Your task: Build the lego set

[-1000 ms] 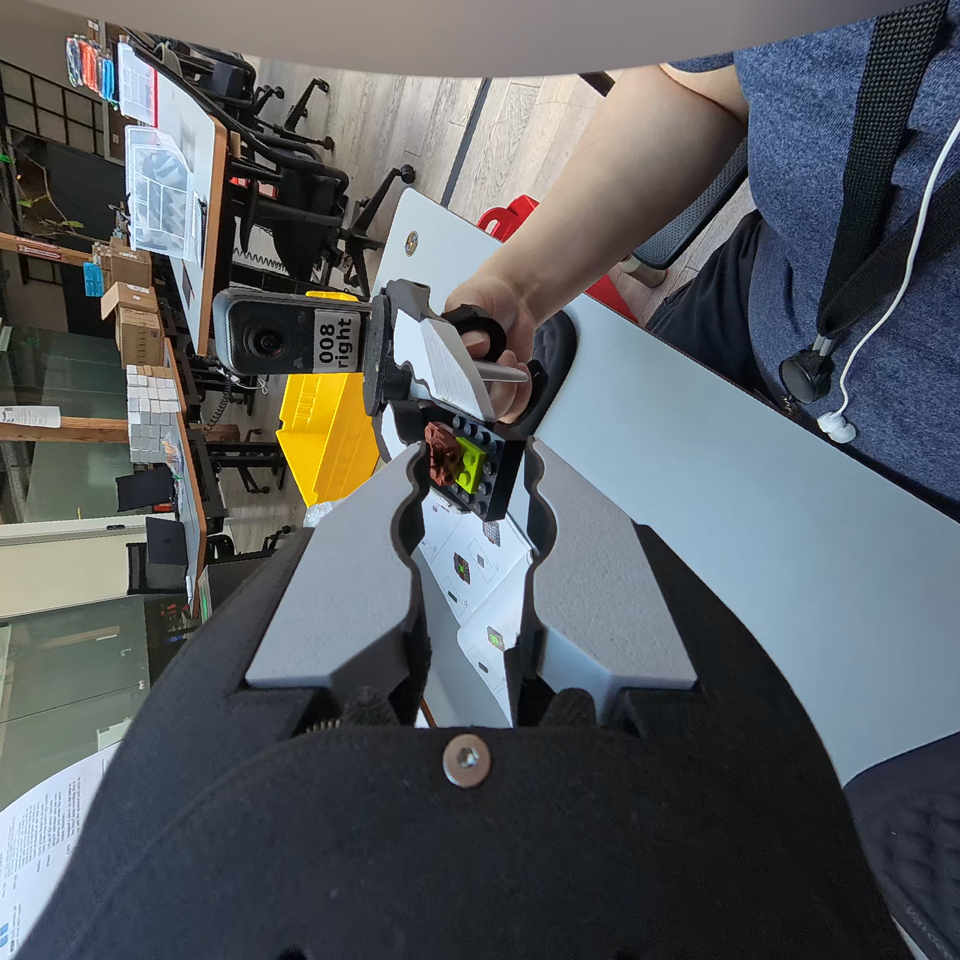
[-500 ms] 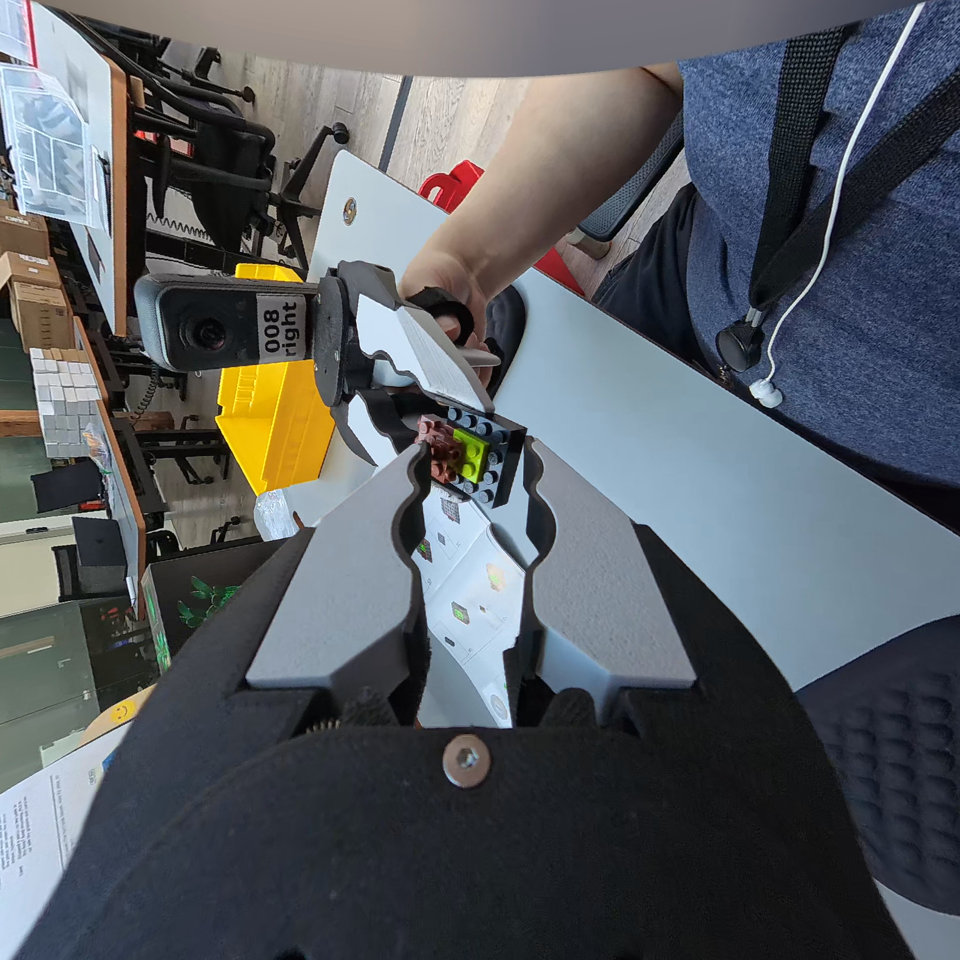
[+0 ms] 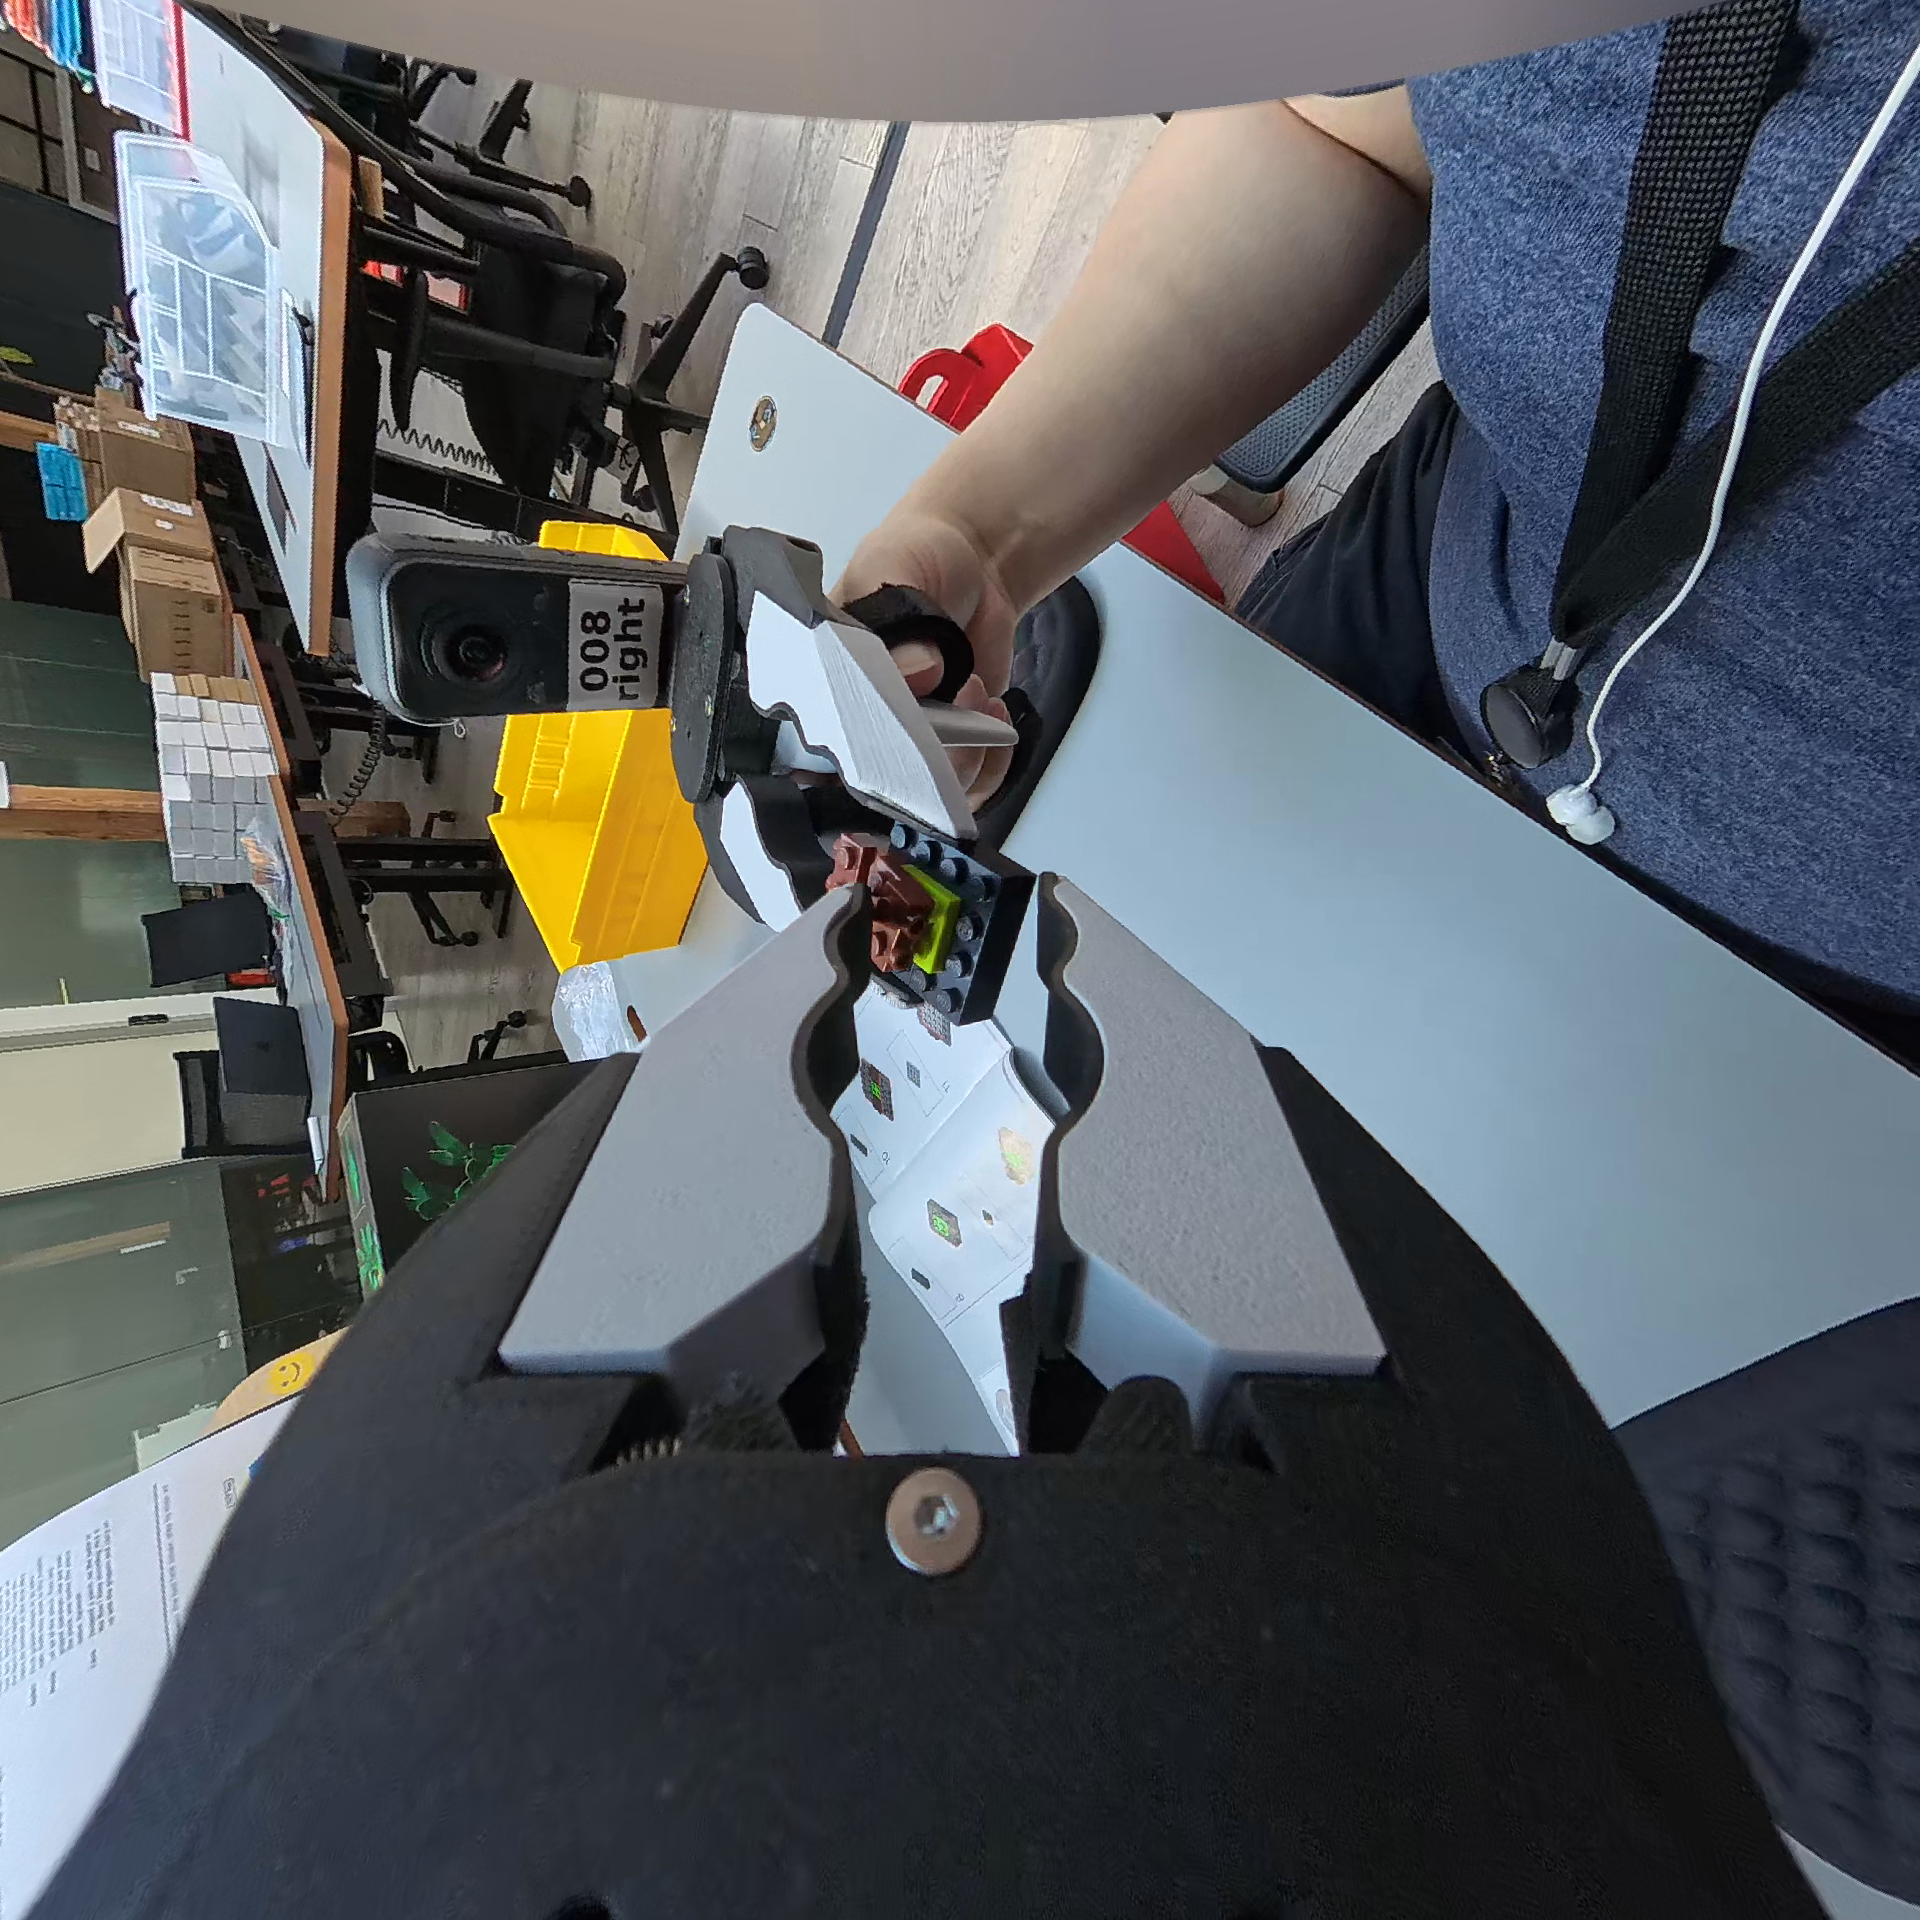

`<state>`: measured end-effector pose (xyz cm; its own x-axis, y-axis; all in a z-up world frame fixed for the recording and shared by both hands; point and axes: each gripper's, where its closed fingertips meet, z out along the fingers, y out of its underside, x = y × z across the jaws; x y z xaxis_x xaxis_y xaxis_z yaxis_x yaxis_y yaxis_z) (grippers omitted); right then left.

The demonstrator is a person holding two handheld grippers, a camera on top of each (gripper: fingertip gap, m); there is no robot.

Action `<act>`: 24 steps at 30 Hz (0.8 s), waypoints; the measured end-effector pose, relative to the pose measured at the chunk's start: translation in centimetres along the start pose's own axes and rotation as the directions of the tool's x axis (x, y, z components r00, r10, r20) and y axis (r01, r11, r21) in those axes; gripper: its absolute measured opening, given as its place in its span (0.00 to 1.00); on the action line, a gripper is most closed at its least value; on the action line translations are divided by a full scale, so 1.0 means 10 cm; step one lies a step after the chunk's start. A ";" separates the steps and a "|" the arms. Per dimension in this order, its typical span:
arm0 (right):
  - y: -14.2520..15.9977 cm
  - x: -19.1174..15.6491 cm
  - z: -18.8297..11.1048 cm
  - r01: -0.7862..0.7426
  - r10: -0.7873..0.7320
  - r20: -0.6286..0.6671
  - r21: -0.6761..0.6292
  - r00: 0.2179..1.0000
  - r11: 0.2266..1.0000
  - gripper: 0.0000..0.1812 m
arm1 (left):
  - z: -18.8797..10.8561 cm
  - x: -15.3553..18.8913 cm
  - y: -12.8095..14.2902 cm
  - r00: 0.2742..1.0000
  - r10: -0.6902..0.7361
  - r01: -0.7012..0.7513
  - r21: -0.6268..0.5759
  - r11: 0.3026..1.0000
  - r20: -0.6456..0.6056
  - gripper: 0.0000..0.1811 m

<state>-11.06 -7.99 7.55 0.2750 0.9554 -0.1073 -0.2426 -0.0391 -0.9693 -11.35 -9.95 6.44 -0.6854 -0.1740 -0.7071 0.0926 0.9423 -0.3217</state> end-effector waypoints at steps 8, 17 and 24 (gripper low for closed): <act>-0.03 0.02 -0.02 0.025 -0.025 -0.020 0.003 0.999 1.000 0.18 | -0.01 -0.04 0.03 1.000 0.008 -0.008 -0.017 1.000 0.027 0.15; -0.06 0.02 -0.06 0.034 -0.034 -0.031 0.015 0.999 0.999 0.18 | -0.01 -0.07 0.01 0.999 0.014 -0.013 -0.019 1.000 0.046 0.14; -0.09 0.04 -0.08 0.038 -0.037 -0.044 0.034 0.998 0.999 0.18 | -0.01 -0.11 0.01 0.997 0.016 -0.014 -0.029 0.999 0.073 0.13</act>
<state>-10.03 -7.83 8.18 0.3240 0.9426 -0.0812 -0.2636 0.0075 -0.9646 -10.67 -9.60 7.24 -0.6290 -0.1796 -0.7564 0.0810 0.9525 -0.2935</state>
